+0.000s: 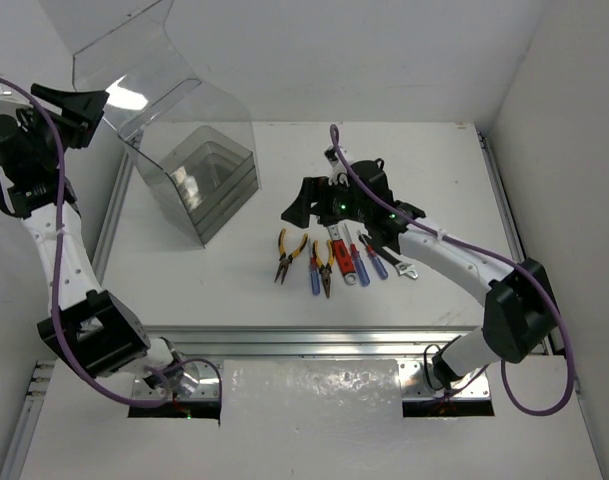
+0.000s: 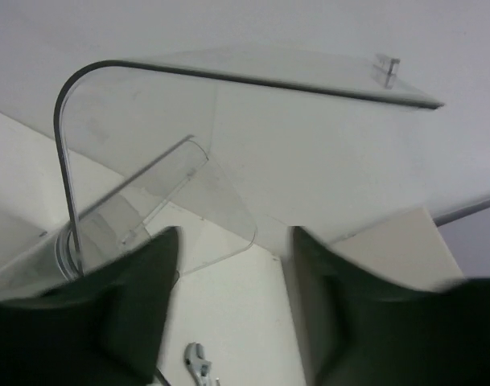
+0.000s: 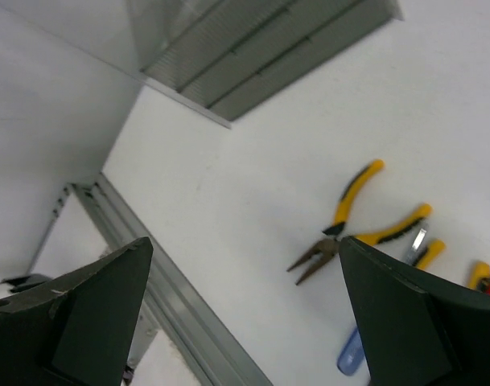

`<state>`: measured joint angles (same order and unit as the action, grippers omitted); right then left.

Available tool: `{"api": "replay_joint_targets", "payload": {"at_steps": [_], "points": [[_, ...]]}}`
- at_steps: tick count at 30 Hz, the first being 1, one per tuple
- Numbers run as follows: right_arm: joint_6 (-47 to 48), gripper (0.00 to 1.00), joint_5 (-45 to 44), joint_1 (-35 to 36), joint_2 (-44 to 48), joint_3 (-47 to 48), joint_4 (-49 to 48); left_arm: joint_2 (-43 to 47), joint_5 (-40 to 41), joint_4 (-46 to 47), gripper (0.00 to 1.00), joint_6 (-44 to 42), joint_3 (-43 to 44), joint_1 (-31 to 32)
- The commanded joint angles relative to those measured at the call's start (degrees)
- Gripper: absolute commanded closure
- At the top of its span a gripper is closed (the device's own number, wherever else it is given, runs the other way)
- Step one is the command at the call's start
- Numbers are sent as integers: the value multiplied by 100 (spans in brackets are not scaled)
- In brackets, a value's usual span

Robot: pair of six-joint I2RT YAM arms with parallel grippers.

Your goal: Sort the tools into containers

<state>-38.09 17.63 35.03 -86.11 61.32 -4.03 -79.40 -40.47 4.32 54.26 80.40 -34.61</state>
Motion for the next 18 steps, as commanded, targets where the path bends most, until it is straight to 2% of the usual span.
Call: {"api": "replay_joint_targets", "payload": {"at_steps": [1,4,8,9,12,13,14,17,18], "points": [[407,1,-751,-31,191,503,1076,556,135,-158,37,-301,-103,-55],[618,1,-1391,-110,208,653,1832,950,205,-747,20,-634,-305,-55],[1012,1,-1867,-242,208,644,2555,1610,478,-1764,11,-1276,-533,-46],[1109,1,-1990,-259,86,697,2913,1916,548,-1889,2,-1486,-595,-11],[1417,3,-2561,-286,-160,829,3408,2575,942,-2469,0,-2109,-876,602],[1479,5,-2623,-312,-283,820,3592,2752,1379,-2593,0,-2260,-1042,848],[1575,11,-2633,-312,-310,785,3628,2945,1610,-2864,0,-2384,-1131,1294],[1637,30,-2729,-303,-310,391,3515,3736,1770,-3128,0,-2762,-1553,1824],[1655,33,-2695,-303,-310,346,3436,3834,1901,-3208,0,-2815,-1710,1983]]}}
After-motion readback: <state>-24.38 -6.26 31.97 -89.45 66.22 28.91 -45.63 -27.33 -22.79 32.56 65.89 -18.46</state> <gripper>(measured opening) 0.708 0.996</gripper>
